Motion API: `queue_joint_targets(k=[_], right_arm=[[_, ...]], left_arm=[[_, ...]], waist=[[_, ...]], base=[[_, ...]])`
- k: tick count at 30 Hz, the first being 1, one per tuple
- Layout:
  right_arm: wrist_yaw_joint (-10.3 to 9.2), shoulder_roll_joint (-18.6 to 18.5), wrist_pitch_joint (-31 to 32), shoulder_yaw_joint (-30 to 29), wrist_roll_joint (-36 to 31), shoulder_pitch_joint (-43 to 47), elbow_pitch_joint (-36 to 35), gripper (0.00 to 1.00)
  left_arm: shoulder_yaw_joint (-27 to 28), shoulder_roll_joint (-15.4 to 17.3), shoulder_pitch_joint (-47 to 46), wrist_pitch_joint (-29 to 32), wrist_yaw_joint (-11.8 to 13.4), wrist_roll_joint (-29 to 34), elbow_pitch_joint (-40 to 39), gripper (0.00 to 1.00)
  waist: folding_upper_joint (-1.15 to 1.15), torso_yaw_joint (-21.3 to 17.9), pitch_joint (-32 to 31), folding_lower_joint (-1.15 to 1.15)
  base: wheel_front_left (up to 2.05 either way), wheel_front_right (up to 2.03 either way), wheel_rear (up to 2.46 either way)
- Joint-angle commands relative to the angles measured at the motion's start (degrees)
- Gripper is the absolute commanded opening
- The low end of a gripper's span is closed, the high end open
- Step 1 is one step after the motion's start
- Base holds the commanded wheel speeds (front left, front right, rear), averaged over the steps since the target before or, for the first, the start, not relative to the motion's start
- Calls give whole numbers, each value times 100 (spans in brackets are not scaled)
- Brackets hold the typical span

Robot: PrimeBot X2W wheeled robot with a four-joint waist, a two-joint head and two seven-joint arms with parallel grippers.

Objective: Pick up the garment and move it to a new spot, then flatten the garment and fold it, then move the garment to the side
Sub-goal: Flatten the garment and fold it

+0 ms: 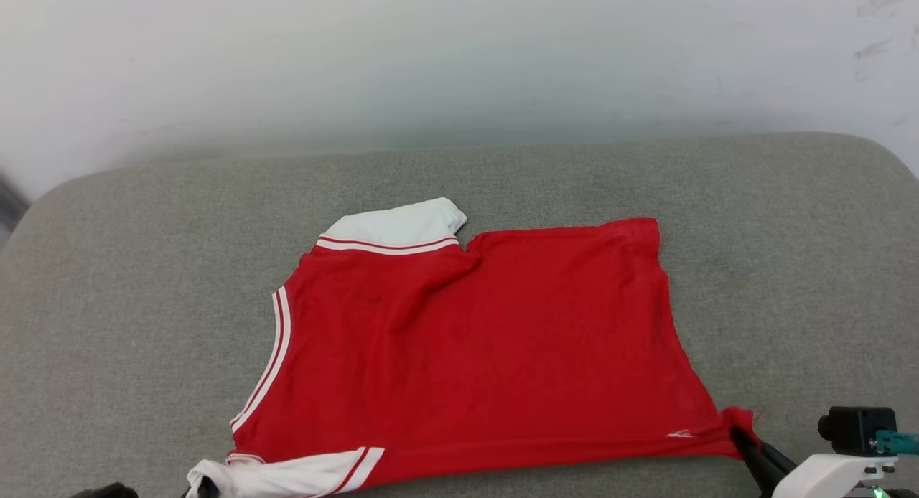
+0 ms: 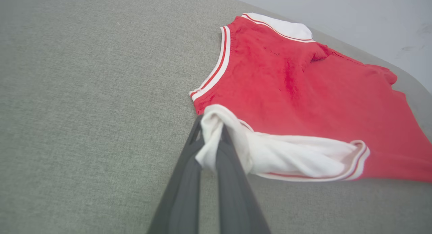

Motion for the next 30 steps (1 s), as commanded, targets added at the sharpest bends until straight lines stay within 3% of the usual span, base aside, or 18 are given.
queue_joint_targets(k=[1,5,11,22,23,24,25,26,27,28,30], right_arm=[[-23,82,173,-177,-125,67,-191,0],[-20,354,699,-337,-515,-124,-628,0],[-18,638,980,-336,-795,-745,-779,0],[-16,716,704,-133,-782,-1463,-67,0],[-16,718,684,-97,-775,-1473,44,8],[-16,710,646,-62,-765,-1480,132,24],[-16,716,593,-34,-735,-1483,206,59],[-16,710,531,-7,-722,-1490,264,100],[-16,694,430,7,-719,-1492,294,100],[-18,693,275,-39,-694,-1490,291,100],[-18,699,8,-124,-676,-1447,282,100]], left_arm=[[34,87,-143,62,33,-2,-35,0],[-124,141,-657,251,-52,70,4,0],[-321,47,-1652,319,-260,152,384,0],[-653,-222,-2678,293,-779,55,1668,0],[-674,-244,-2727,311,-832,32,1766,0],[-692,-258,-2779,304,-882,13,1849,0],[-709,-266,-2809,307,-916,4,1928,11],[-714,-284,-2827,301,-945,-17,2012,45],[-714,-300,-2843,280,-962,-34,2065,90],[-682,-299,-2878,224,-962,-31,2100,100],[-634,-274,-2918,182,-952,-47,2153,100]], waist=[[0,-12,71,2],[0,6,282,2],[0,27,843,2],[0,27,1460,2],[0,26,1469,2],[0,27,1473,2],[0,30,1469,2],[0,32,1458,2],[0,36,1436,2],[0,42,1408,2],[0,53,1319,2]], base=[[0,0,0],[0,0,0],[0,0,0],[0,0,0],[0,0,0],[0,0,0],[0,0,0],[0,0,0],[0,0,0],[0,0,0],[0,0,0]])
